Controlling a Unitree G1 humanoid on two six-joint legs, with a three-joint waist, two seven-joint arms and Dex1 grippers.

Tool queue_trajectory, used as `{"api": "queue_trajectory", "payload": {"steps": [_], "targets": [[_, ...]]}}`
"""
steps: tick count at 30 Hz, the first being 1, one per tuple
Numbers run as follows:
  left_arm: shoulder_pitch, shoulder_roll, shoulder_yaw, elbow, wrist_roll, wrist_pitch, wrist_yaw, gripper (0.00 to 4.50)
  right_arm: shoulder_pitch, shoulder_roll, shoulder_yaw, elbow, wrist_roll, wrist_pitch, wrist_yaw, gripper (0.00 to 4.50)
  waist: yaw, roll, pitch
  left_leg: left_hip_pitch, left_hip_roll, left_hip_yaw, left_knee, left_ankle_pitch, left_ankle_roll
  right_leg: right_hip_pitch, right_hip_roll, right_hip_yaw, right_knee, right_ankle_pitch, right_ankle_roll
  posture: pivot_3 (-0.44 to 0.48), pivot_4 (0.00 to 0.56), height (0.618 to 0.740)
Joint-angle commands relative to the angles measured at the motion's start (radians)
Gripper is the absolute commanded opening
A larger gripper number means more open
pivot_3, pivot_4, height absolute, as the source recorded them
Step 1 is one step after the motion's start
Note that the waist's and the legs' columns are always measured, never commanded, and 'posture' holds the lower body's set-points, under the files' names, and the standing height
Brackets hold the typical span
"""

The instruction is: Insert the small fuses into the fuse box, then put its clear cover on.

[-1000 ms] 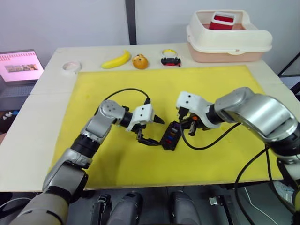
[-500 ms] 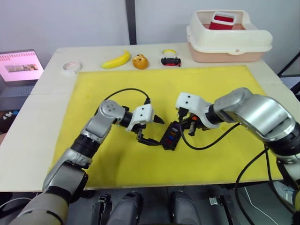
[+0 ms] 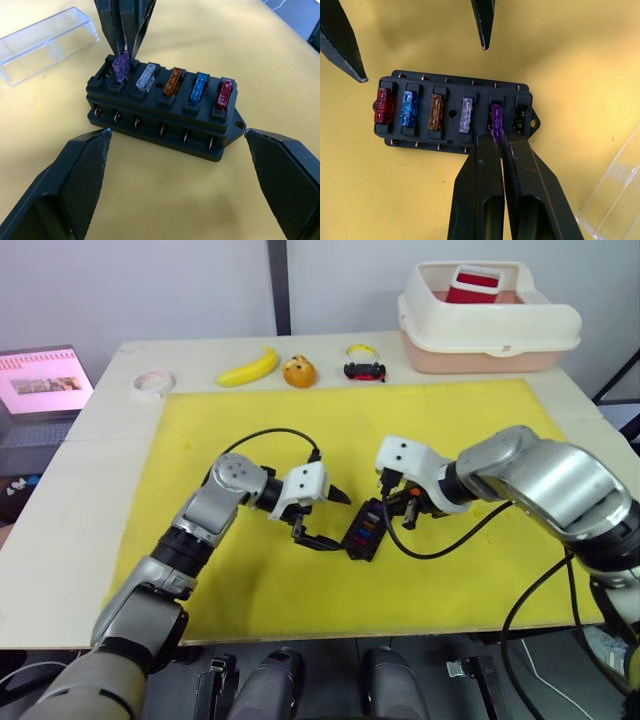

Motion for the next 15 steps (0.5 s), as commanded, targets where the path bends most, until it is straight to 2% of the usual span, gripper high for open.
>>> {"api": "queue_trajectory", "payload": {"steps": [1, 15], "targets": [[-0.005, -0.001, 0.008, -0.022, 0.003, -0.011, 0.003, 4.5, -0.022, -0.006, -0.027, -0.013, -0.002, 0.004, -0.001, 0.07, 0.0, 0.0, 0.0, 0.0, 0.0, 0.0, 0.0, 0.0, 0.0, 0.0, 0.0, 0.0, 0.0, 0.0, 0.0, 0.0, 0.15, 0.74], [-0.008, -0.002, 0.008, -0.021, 0.002, -0.013, 0.0, 4.5, -0.043, -0.001, -0.04, -0.006, 0.004, 0.02, 0.0, 0.07, 0.0, 0.0, 0.0, 0.0, 0.0, 0.0, 0.0, 0.0, 0.0, 0.0, 0.0, 0.0, 0.0, 0.0, 0.0, 0.0, 0.15, 0.74]]}}
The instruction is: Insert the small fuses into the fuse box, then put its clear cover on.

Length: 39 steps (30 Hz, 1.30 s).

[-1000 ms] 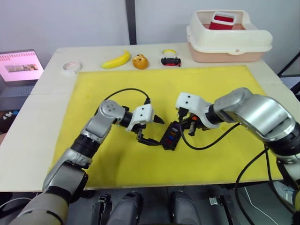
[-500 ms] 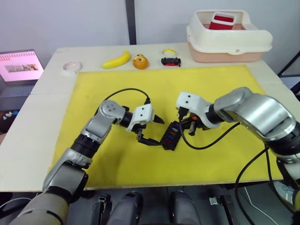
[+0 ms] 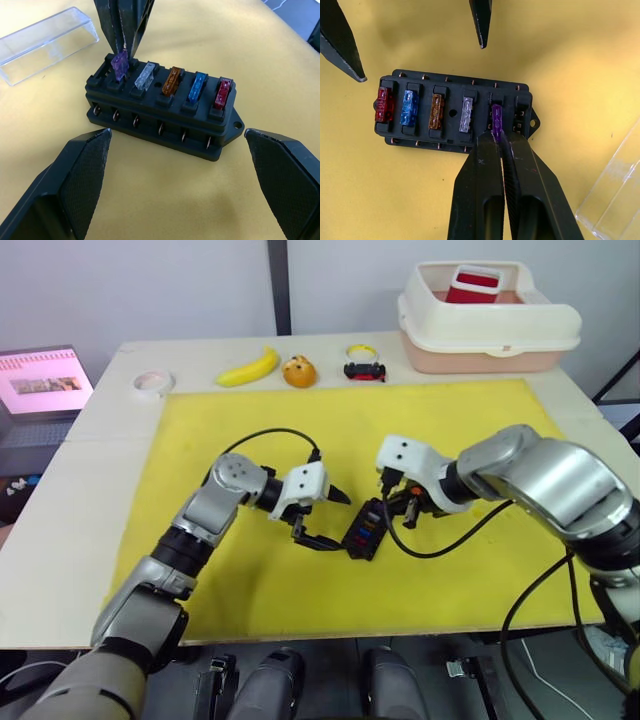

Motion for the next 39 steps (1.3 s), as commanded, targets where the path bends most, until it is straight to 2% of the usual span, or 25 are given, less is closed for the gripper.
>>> {"api": "queue_trajectory", "payload": {"steps": [1, 20, 38, 39], "targets": [[-0.008, -0.002, 0.008, -0.02, 0.002, -0.013, 0.0, 4.5, -0.032, -0.001, -0.038, -0.007, 0.003, 0.005, 0.001, 0.07, 0.0, 0.0, 0.0, 0.0, 0.0, 0.0, 0.0, 0.0, 0.0, 0.0, 0.0, 0.0, 0.0, 0.0, 0.0, 0.0, 0.15, 0.74], [-0.006, 0.0, 0.01, -0.021, 0.004, -0.015, 0.005, 4.5, 0.008, 0.009, -0.021, 0.019, 0.0, 0.0, -0.012, 0.07, 0.0, 0.0, 0.0, 0.0, 0.0, 0.0, 0.0, 0.0, 0.0, 0.0, 0.0, 0.0, 0.0, 0.0, 0.0, 0.0, 0.15, 0.74], [0.0, -0.004, 0.009, -0.025, 0.0, -0.011, 0.01, 4.5, -0.015, 0.012, -0.035, 0.035, 0.003, 0.009, -0.013, 0.07, 0.0, 0.0, 0.0, 0.0, 0.0, 0.0, 0.0, 0.0, 0.0, 0.0, 0.0, 0.0, 0.0, 0.0, 0.0, 0.0, 0.15, 0.74], [-0.001, -0.005, 0.009, -0.025, 0.0, -0.012, 0.01, 4.5, -0.015, 0.011, -0.035, 0.033, 0.004, 0.009, -0.013, 0.35, 0.0, 0.0, 0.0, 0.0, 0.0, 0.0, 0.0, 0.0, 0.0, 0.0, 0.0, 0.0, 0.0, 0.0, 0.0, 0.0, 0.15, 0.74]]}}
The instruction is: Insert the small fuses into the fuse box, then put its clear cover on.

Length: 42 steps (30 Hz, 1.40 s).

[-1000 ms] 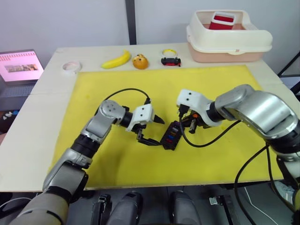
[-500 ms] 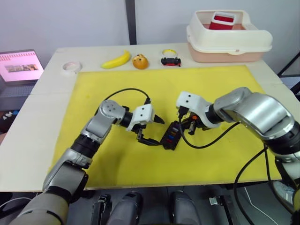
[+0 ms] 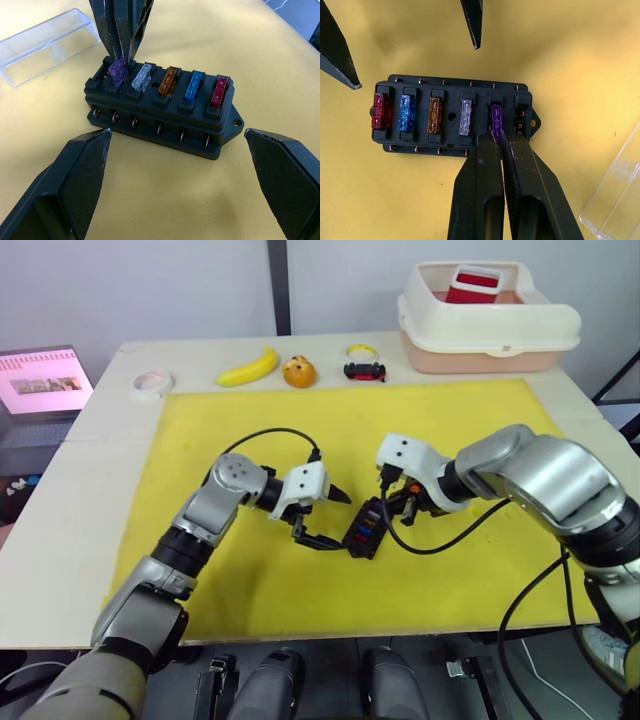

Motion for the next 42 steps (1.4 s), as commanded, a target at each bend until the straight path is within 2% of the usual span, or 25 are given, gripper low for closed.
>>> {"api": "queue_trajectory", "payload": {"steps": [1, 2, 4, 11, 16, 19, 21, 22, 29, 42], "targets": [[-0.001, -0.004, 0.008, -0.025, 0.0, -0.008, 0.003, 4.5, -0.022, -0.009, -0.029, -0.015, -0.003, 0.005, -0.004, 0.7, 0.0, 0.0, 0.0, 0.0, 0.0, 0.0, 0.0, 0.0, 0.0, 0.0, 0.0, 0.0, 0.0, 0.0, 0.0, 0.0, 0.15, 0.74], [-0.002, -0.004, 0.008, -0.025, -0.001, -0.007, 0.003, 4.5, -0.024, -0.008, -0.032, -0.015, -0.001, 0.009, -0.005, 0.99, 0.0, 0.0, 0.0, 0.0, 0.0, 0.0, 0.0, 0.0, 0.0, 0.0, 0.0, 0.0, 0.0, 0.0, 0.0, 0.0, 0.15, 0.74], [-0.004, -0.004, 0.009, -0.022, 0.0, -0.007, 0.003, 4.5, -0.034, 0.0, -0.051, -0.017, 0.007, 0.02, -0.006, 1.89, 0.0, 0.0, 0.0, 0.0, 0.0, 0.0, 0.0, 0.0, 0.0, 0.0, 0.0, 0.0, 0.0, 0.0, 0.0, 0.0, 0.15, 0.74], [-0.002, 0.0, 0.009, -0.027, 0.0, -0.001, 0.001, 4.5, -0.026, -0.019, -0.102, -0.053, -0.003, -0.033, -0.012, 1.89, 0.0, 0.0, 0.0, 0.0, 0.0, 0.0, 0.0, 0.0, 0.0, 0.0, 0.0, 0.0, 0.0, 0.0, 0.0, 0.0, 0.15, 0.74], [-0.002, 0.004, 0.012, -0.028, -0.001, -0.001, 0.001, 4.5, 0.124, 0.012, -0.23, -0.117, -0.025, -0.193, -0.075, 1.89, 0.002, 0.0, 0.0, 0.0, 0.0, 0.0, 0.0, 0.0, 0.0, 0.0, 0.0, 0.0, 0.0, 0.0, 0.0, 0.0, 0.15, 0.74], [0.005, 0.009, 0.013, -0.037, -0.003, 0.001, 0.001, 4.5, 0.282, 0.037, -0.32, -0.18, -0.04, -0.32, -0.121, 1.02, 0.003, 0.0, 0.0, 0.0, 0.0, 0.0, 0.0, 0.0, 0.0, 0.0, 0.0, 0.0, 0.0, 0.0, 0.0, 0.0, 0.15, 0.74], [0.008, 0.012, 0.014, -0.042, -0.004, 0.003, 0.0, 4.5, 0.376, 0.034, -0.349, -0.229, -0.051, -0.399, -0.125, 0.13, 0.001, 0.0, 0.0, 0.0, 0.0, 0.0, 0.0, 0.0, 0.0, 0.0, 0.0, 0.0, 0.0, 0.0, 0.0, 0.0, 0.15, 0.74], [0.009, 0.013, 0.014, -0.044, -0.004, 0.004, 0.0, 4.5, 0.407, 0.039, -0.362, -0.242, -0.056, -0.424, -0.132, 0.05, 0.001, 0.0, 0.0, 0.0, 0.0, 0.0, 0.0, 0.0, 0.0, 0.0, 0.0, 0.0, 0.0, 0.0, 0.0, 0.0, 0.15, 0.74], [0.006, 0.015, 0.012, -0.046, -0.004, 0.006, -0.004, 4.5, 0.586, 0.127, -0.434, -0.275, -0.088, -0.583, -0.217, 0.05, 0.0, 0.0, 0.0, 0.0, 0.0, 0.0, 0.0, 0.0, 0.0, 0.0, 0.0, 0.0, 0.0, 0.0, 0.0, 0.0, 0.15, 0.74], [0.0, 0.017, 0.01, -0.041, 0.002, 0.001, -0.009, 4.5, 0.662, 0.145, -0.468, -0.274, -0.069, -0.6, -0.206, 0.05, 0.001, 0.0, 0.0, 0.0, 0.0, 0.0, 0.0, 0.0, 0.0, 0.001, 0.0, 0.0, 0.0, 0.0, 0.0, 0.0, 0.15, 0.74]]}}
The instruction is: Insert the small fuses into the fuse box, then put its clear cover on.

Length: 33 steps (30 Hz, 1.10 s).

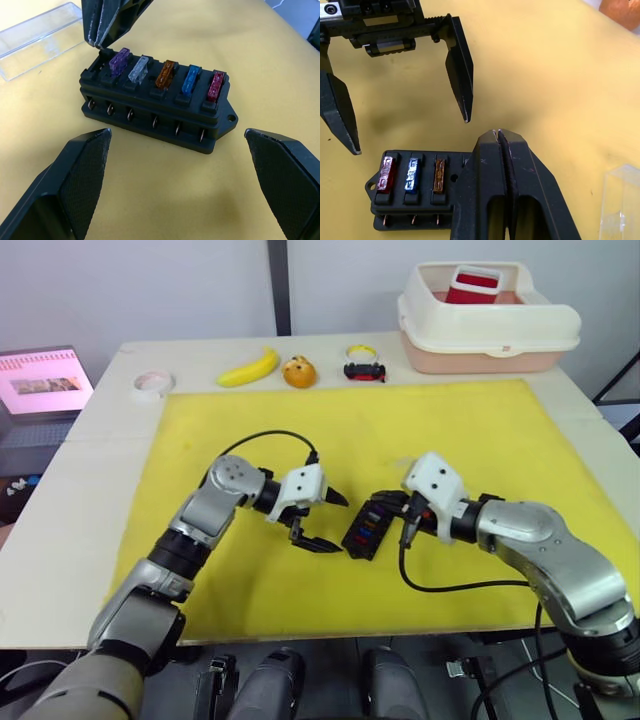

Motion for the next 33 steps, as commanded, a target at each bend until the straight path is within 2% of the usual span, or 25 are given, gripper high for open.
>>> {"api": "queue_trajectory", "payload": {"steps": [1, 33], "targets": [[-0.015, 0.002, 0.01, -0.025, 0.002, -0.005, 0.0, 4.5, 0.01, -0.011, -0.032, -0.034, 0.015, -0.009, 0.016, 0.05, 0.001, 0.0, 0.0, 0.0, 0.0, 0.0, 0.0, 0.0, 0.0, 0.0, 0.0, 0.0, 0.0, 0.0, 0.0, 0.0, 0.15, 0.74], [-0.016, -0.007, 0.015, -0.023, 0.003, -0.003, 0.011, 4.5, -0.012, -0.006, 0.017, 0.087, -0.06, -0.075, 0.043, 0.05, -0.001, 0.0, 0.0, 0.0, 0.0, 0.0, 0.0, 0.0, 0.0, 0.0, 0.0, 0.0, 0.0, 0.0, 0.0, 0.0, 0.15, 0.74]]}}
